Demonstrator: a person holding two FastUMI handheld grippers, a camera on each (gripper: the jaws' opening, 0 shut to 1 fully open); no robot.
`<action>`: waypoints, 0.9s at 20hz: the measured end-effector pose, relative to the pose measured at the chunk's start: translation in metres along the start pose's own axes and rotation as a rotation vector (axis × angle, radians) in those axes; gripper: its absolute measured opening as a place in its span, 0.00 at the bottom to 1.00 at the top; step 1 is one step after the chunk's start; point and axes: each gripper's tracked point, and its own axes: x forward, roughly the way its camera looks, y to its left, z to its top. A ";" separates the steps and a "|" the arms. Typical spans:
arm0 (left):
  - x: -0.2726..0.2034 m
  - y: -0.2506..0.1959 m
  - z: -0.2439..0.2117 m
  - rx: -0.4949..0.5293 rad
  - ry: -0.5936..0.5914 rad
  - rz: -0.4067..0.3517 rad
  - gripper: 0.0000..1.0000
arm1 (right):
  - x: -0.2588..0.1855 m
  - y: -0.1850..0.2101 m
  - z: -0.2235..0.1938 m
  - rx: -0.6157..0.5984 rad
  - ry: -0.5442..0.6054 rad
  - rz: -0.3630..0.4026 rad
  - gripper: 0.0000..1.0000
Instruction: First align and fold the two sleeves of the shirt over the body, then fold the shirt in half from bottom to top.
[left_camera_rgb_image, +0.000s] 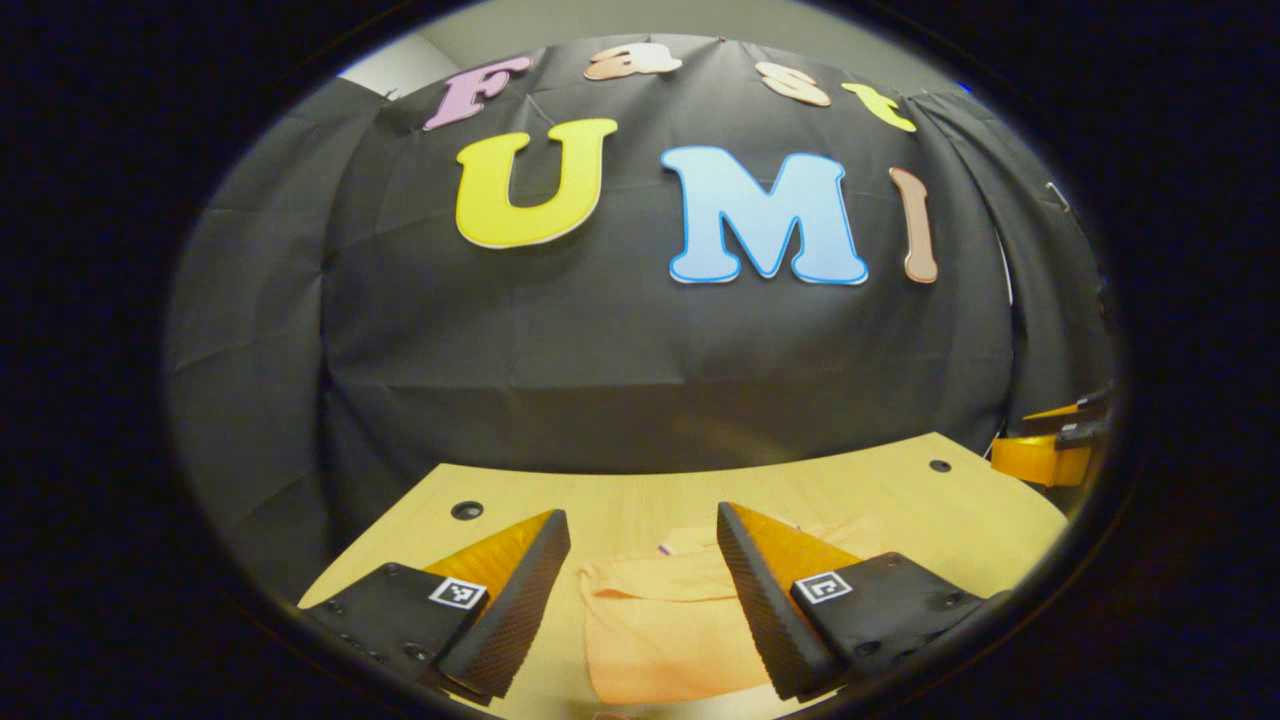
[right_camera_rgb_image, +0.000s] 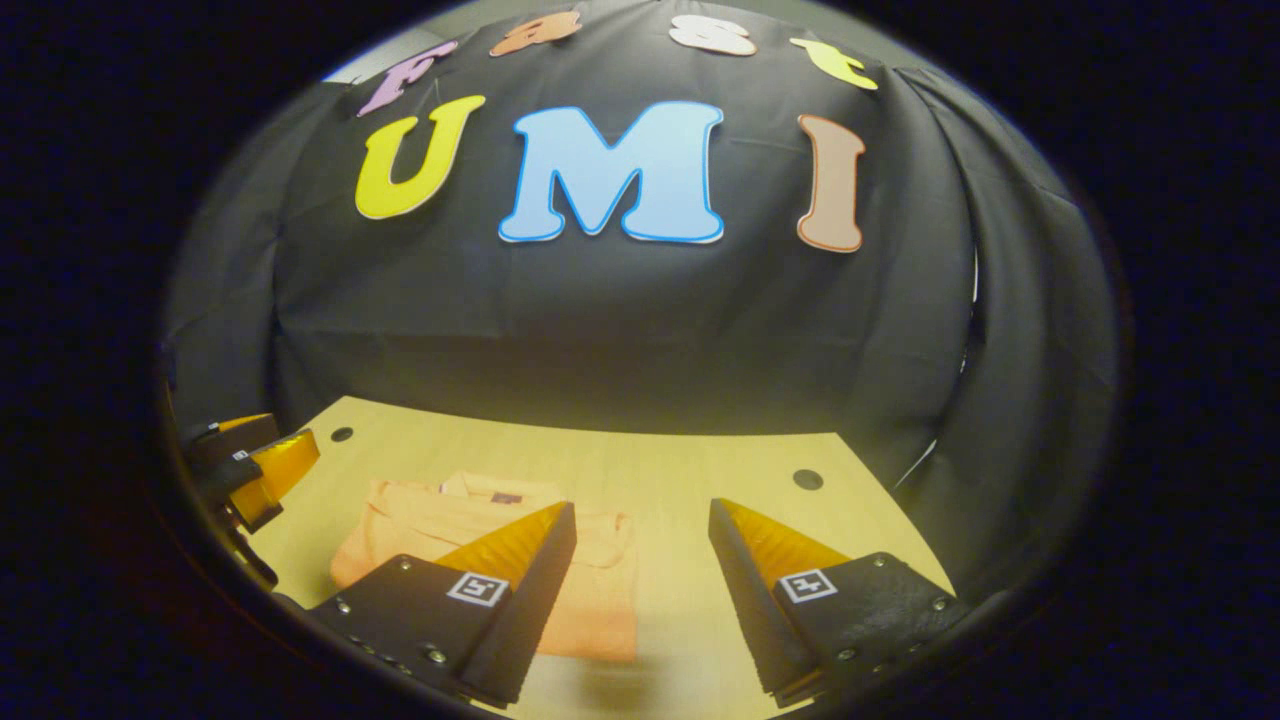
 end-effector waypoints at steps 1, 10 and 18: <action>-0.009 -0.005 0.007 -0.004 -0.018 0.005 0.96 | -0.010 -0.002 0.005 -0.009 -0.020 0.002 0.83; -0.110 -0.031 0.043 0.026 -0.126 0.101 0.96 | -0.095 -0.022 0.008 -0.060 -0.152 0.080 0.82; -0.180 -0.057 0.056 0.008 -0.149 0.129 0.96 | -0.154 -0.033 0.009 -0.067 -0.252 0.081 0.83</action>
